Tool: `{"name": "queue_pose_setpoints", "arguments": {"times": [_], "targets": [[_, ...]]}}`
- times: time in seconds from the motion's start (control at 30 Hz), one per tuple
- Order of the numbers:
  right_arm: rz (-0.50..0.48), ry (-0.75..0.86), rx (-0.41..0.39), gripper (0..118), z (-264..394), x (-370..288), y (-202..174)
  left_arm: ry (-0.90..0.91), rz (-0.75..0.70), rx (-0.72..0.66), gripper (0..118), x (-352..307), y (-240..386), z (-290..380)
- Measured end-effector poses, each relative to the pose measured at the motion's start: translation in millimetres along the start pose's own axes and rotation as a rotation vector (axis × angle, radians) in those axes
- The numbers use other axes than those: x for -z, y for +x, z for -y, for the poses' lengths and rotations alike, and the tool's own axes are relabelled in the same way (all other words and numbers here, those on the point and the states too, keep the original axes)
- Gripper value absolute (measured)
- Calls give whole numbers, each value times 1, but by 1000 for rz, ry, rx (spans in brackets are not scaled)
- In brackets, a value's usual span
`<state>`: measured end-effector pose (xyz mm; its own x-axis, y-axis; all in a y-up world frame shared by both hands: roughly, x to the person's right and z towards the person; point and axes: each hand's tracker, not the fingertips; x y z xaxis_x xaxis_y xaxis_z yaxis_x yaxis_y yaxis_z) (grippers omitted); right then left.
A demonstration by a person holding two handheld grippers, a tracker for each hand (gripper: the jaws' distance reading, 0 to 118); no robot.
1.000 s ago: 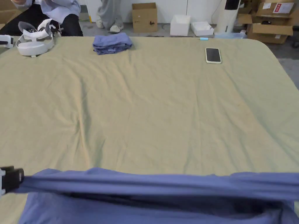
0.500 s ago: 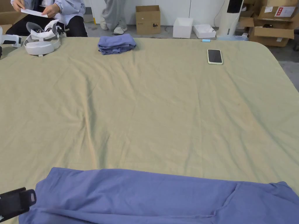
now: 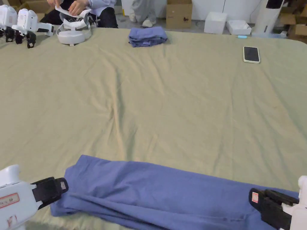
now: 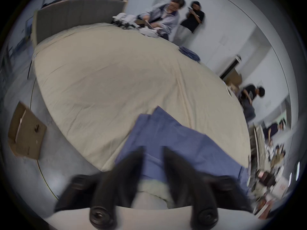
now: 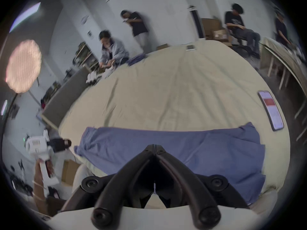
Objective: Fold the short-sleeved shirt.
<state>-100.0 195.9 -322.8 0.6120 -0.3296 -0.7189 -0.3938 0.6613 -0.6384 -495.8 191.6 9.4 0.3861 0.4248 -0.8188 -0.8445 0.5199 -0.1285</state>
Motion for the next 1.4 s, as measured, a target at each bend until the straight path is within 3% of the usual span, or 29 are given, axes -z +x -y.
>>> {"name": "queue_pose_setpoints", "arguments": {"times": [0.03,0.1,0.27,0.33,0.47,0.5,0.57,0.67,0.77,0.8,0.97,1.1,1.23,1.4], "targets": [[-11,-17,-27,0,2,4,-6,-17,-10,-47,89,3,-6,-4],[-69,-58,-34,0,4,14,-19,-5,29,-143,100,11,-20,-6],[-90,-105,4,0,9,26,-25,-59,108,-395,100,53,-62,0],[-89,-125,-2,0,10,28,-26,-140,176,-434,100,72,-74,6],[-77,-147,10,0,11,32,-24,-98,188,-389,100,71,-74,7],[-82,-151,15,0,11,33,-25,-101,198,-393,96,73,-75,8],[-87,-157,26,0,11,35,-24,-87,173,-412,78,76,-75,9],[-82,-166,27,0,14,39,-25,-106,85,-278,25,79,-74,10],[-80,-188,44,0,18,43,-21,-131,212,-390,8,77,-89,4],[-75,-189,49,0,21,43,-19,-135,161,-395,8,77,-86,3],[-23,-202,85,0,30,35,0,-69,64,-211,7,43,-35,-10],[21,-195,149,0,36,25,24,16,226,-145,7,-1,26,-21],[35,-148,216,0,41,7,45,5,363,124,7,-8,102,-15],[62,-107,240,0,47,-17,66,-187,571,428,7,15,221,55]]}}
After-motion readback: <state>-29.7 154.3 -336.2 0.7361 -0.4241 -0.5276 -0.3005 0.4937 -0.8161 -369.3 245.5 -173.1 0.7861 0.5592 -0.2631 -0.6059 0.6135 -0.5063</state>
